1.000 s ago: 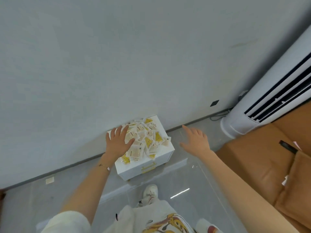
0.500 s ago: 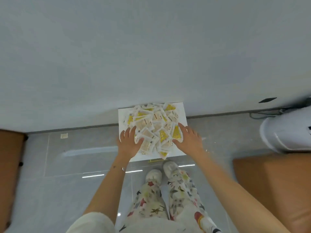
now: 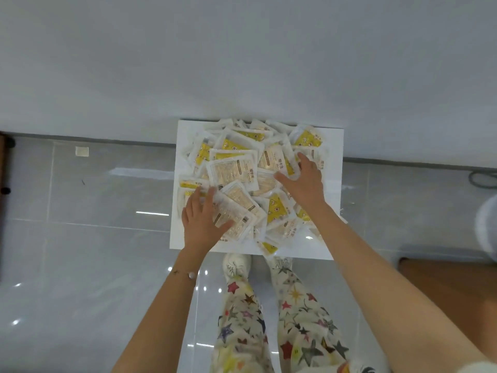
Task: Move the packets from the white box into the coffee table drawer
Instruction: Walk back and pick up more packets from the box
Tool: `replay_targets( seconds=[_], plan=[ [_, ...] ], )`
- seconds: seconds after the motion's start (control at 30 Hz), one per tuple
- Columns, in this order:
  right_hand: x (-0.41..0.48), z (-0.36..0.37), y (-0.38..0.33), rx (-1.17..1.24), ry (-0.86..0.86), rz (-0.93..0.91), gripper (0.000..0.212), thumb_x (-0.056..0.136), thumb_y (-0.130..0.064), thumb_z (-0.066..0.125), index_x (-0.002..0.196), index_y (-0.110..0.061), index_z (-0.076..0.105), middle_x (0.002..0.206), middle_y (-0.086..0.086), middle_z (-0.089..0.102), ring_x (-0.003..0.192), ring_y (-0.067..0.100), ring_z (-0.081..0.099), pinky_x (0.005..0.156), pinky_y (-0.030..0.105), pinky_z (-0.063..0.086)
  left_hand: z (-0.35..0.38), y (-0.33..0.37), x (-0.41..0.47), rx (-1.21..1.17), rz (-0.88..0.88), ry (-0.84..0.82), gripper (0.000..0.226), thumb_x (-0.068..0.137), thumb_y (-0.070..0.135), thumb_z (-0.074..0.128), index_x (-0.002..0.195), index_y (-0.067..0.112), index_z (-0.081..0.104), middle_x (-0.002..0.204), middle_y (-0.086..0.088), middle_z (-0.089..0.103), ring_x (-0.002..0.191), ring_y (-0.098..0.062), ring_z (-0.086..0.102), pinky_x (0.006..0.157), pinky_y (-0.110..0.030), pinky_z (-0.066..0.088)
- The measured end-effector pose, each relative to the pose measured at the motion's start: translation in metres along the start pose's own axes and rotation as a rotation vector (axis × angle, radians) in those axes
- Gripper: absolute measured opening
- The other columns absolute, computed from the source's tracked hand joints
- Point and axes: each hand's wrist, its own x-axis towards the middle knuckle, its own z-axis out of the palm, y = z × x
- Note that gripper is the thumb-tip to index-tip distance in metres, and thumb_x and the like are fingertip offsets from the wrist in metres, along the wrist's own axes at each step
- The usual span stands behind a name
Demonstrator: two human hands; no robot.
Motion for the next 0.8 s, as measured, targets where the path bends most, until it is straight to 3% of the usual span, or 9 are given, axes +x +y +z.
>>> replay_targets(
  seconds=[0.13,0.23,0.33,0.4,0.5,0.57,0.63,0.7,0.8],
  plan=[
    [0.021,0.013,-0.003,0.053,0.008,0.051,0.082,0.077,-0.055,0.070,0.142,-0.017,0.038,0.143,0.003,0.046,0.135,0.030,0.036,0.106,0.054,0.034,0.009,-0.002,0.005,-0.023,0.006,0.019,0.094,0.064,0.051,0.082,0.143,0.023,0.040,0.155,-0.015,0.022,0.143,-0.038,0.019,0.111,-0.056,0.021],
    [0.025,0.017,-0.007,0.079,0.114,0.037,0.061,0.075,-0.044,0.075,0.123,-0.016,0.051,0.121,0.001,0.058,0.115,0.026,0.052,0.098,0.050,0.040,0.010,0.002,0.006,-0.073,-0.005,0.019,0.081,0.062,0.039,0.085,0.132,0.018,0.050,0.154,-0.014,0.024,0.143,-0.037,0.019,0.113,-0.056,0.019],
    [0.022,0.018,-0.010,0.157,0.172,-0.060,0.028,0.077,-0.027,0.074,0.087,-0.019,0.049,0.086,-0.003,0.053,0.082,0.019,0.051,0.077,0.035,0.042,0.013,0.007,0.004,-0.077,0.076,0.033,0.073,0.060,0.028,0.086,0.121,0.011,0.049,0.150,-0.014,0.033,0.141,-0.036,0.026,0.112,-0.058,0.023],
    [0.017,0.015,-0.012,0.262,0.156,-0.075,0.030,0.081,-0.015,0.069,0.076,-0.024,0.041,0.075,-0.007,0.044,0.068,0.011,0.042,0.064,0.024,0.036,0.014,0.011,0.001,-0.096,0.120,0.032,0.070,0.062,0.023,0.084,0.120,0.008,0.050,0.143,-0.010,0.042,0.138,-0.034,0.031,0.111,-0.056,0.025],
    [0.011,0.003,-0.013,0.368,0.198,-0.020,0.014,0.089,-0.010,0.058,0.092,-0.013,0.045,0.082,-0.002,0.048,0.066,0.011,0.042,0.057,0.018,0.038,0.008,0.017,-0.004,-0.131,0.149,0.041,0.050,0.067,0.015,0.081,0.109,0.010,0.054,0.116,-0.008,0.059,0.119,-0.033,0.049,0.101,-0.046,0.036],
    [0.006,-0.008,-0.009,0.417,0.236,0.038,0.015,0.094,-0.011,0.051,0.107,-0.011,0.045,0.094,0.003,0.056,0.066,0.012,0.049,0.057,0.023,0.042,-0.001,0.022,-0.007,-0.218,0.124,0.012,0.033,0.076,0.011,0.073,0.101,0.011,0.052,0.095,-0.006,0.062,0.093,-0.030,0.059,0.079,-0.037,0.045],
    [-0.001,-0.019,-0.003,0.428,0.232,0.053,0.021,0.096,-0.011,0.046,0.117,-0.016,0.042,0.102,0.006,0.062,0.070,0.015,0.058,0.060,0.030,0.049,-0.013,0.026,-0.012,-0.321,0.055,-0.028,0.027,0.085,0.011,0.063,0.106,0.014,0.046,0.085,-0.004,0.060,0.076,-0.024,0.058,0.059,-0.031,0.043],
    [-0.012,-0.031,-0.002,0.427,0.215,0.033,0.029,0.098,-0.009,0.042,0.125,-0.020,0.040,0.103,0.003,0.063,0.079,0.017,0.063,0.069,0.037,0.055,-0.028,0.029,-0.019,-0.411,-0.052,-0.052,0.031,0.089,0.013,0.058,0.113,0.020,0.040,0.086,-0.001,0.059,0.070,-0.019,0.057,0.054,-0.028,0.042],
    [-0.037,-0.052,-0.014,0.472,0.229,0.004,0.036,0.099,-0.007,0.043,0.133,-0.016,0.038,0.095,-0.012,0.057,0.082,0.006,0.061,0.079,0.035,0.055,-0.055,0.035,-0.030,-0.560,-0.161,-0.021,0.040,0.087,0.014,0.060,0.119,0.023,0.038,0.085,0.000,0.059,0.067,-0.019,0.059,0.058,-0.033,0.048]
  ],
)
